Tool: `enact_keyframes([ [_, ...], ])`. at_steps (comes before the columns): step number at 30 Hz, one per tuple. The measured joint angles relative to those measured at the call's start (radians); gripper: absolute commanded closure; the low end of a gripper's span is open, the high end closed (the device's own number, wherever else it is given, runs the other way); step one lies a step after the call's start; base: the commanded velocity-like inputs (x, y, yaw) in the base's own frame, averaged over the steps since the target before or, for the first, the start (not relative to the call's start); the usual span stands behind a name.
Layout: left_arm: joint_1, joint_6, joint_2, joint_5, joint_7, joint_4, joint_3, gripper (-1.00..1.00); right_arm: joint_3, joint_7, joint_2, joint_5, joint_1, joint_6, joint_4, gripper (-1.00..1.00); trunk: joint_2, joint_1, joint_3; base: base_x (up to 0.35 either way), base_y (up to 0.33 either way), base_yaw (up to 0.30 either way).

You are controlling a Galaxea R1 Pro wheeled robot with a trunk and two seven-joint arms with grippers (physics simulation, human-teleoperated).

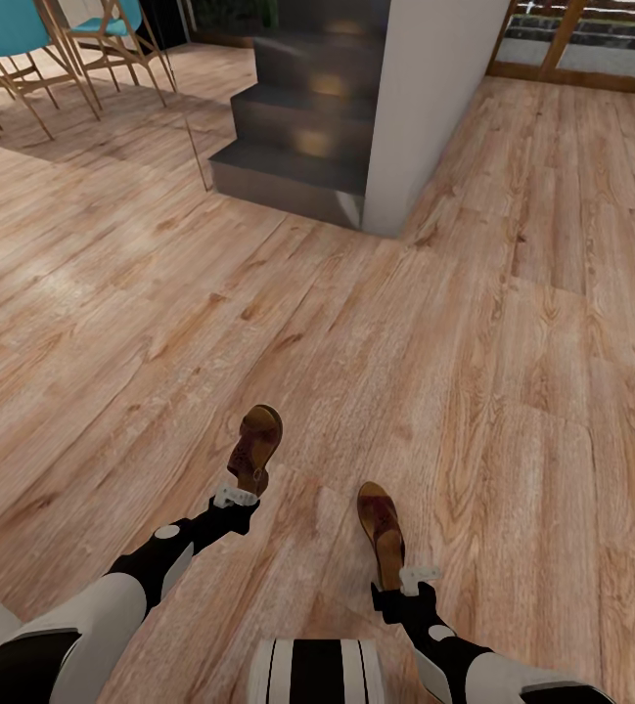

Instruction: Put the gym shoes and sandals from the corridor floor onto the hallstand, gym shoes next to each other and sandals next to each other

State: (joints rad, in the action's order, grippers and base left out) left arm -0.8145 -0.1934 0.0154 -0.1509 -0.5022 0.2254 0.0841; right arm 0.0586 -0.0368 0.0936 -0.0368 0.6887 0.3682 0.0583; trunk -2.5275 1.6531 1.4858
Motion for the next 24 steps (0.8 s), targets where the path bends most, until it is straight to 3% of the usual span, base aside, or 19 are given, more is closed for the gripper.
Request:
enact_keyframes([
  [24,0.0,0.0,0.0,-0.001,0.0,0.0,0.0,1.0,0.001,0.0,-0.001,-0.001,0.0,-0.001,0.0,-1.0,0.0,0.0,0.012,0.0,0.0,0.0],
])
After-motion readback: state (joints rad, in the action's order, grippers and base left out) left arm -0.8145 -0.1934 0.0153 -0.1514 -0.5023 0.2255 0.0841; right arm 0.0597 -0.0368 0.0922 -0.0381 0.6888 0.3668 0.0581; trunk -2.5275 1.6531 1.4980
